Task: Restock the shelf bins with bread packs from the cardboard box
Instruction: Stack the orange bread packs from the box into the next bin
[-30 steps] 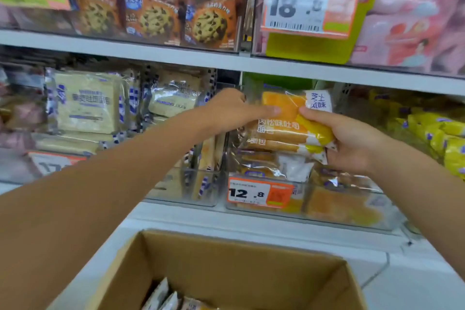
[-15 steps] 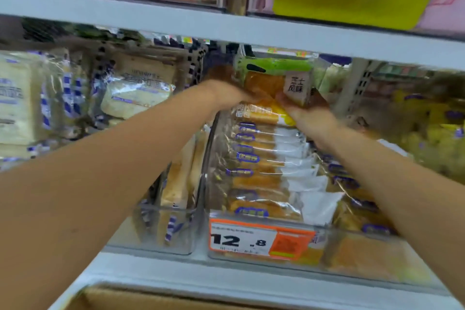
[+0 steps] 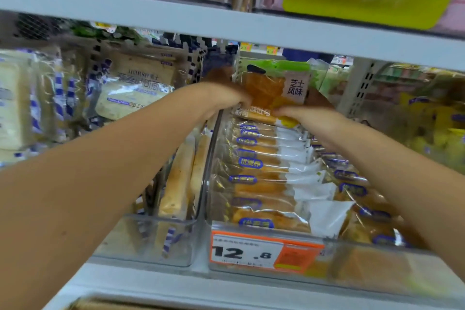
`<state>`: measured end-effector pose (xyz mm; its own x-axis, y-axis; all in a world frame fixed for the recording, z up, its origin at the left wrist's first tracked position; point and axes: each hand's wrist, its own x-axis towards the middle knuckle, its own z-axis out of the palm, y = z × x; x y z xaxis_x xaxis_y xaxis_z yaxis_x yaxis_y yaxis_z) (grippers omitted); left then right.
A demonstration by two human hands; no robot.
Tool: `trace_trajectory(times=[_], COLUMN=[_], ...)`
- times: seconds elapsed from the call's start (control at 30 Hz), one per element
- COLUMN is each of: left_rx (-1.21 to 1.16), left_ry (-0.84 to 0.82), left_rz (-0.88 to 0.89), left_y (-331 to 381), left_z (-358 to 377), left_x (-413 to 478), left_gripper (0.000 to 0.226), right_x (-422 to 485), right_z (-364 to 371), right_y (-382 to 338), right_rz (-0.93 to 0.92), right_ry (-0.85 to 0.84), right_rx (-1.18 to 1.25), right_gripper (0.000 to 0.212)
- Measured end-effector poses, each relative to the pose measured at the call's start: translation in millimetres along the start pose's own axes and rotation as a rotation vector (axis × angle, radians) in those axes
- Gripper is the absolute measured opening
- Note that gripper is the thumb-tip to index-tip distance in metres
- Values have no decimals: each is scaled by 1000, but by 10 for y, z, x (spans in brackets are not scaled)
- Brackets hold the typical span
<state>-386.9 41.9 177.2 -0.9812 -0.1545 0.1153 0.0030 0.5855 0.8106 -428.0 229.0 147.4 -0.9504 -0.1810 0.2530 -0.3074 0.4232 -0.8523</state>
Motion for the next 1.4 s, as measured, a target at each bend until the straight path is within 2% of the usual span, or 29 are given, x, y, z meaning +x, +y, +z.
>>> trace_trajectory(times=[0.07, 0.17, 0.27, 0.33, 0.37, 0.47, 0.5, 0.57, 0.73, 0.87, 0.93, 1.03, 1.1, 1.23, 1.3, 1.4], left_rx=[9, 42, 16, -47, -91, -194, -205, -176, -124, -122, -131, -111, -106, -159, -161, -116], left_ry=[-2, 104, 146, 146, 156, 194, 190, 177, 144, 104, 110, 105, 95, 113, 113, 82], left_rz=[21, 55, 47, 38, 45, 106, 129, 166, 223, 179, 167, 196, 202, 168, 143, 130], left_y=[-9, 2, -29, -61, -81, -114, -115, -111, -91, -115, -119, -107, -91, -114, -113, -116], left_z=[-16, -15, 11, 19, 17, 0, -3, -6, -19, -11, -11, -25, -30, -18, -16, -18], left_x=[-2, 27, 109, 126, 128, 75, 56, 21, 26, 73, 83, 65, 36, 47, 53, 80], left_gripper=[77, 66, 55, 61, 70, 94, 97, 92, 64, 59, 60, 78, 73, 57, 52, 55], right_x=[-4, 25, 35, 20, 13, -65, -91, -92, 87, 150, 126, 61, 32, 99, 73, -51], right_z=[-53, -24, 8, -24, -49, -99, -100, -69, -31, -43, -62, -103, -101, -27, 20, 9], right_y=[23, 70, 101, 103, 107, 69, 64, 56, 56, 84, 79, 17, -40, -52, -21, 27], right_rz=[-27, -83, -111, -90, -75, -128, -164, -220, -255, -231, -234, -283, -361, -319, -280, -248], right_ry=[34, 89, 64, 58, 82, 187, 192, 167, 77, -1, 39, 133, 196, 177, 152, 133], right_rx=[-19, -25, -45, -62, -45, 3, -17, -41, -204, -339, -408, -466, -427, -378, -460, -559], right_gripper=[57, 57, 57, 59, 64, 100, 105, 102, 75, 75, 69, 56, 52, 55, 63, 78])
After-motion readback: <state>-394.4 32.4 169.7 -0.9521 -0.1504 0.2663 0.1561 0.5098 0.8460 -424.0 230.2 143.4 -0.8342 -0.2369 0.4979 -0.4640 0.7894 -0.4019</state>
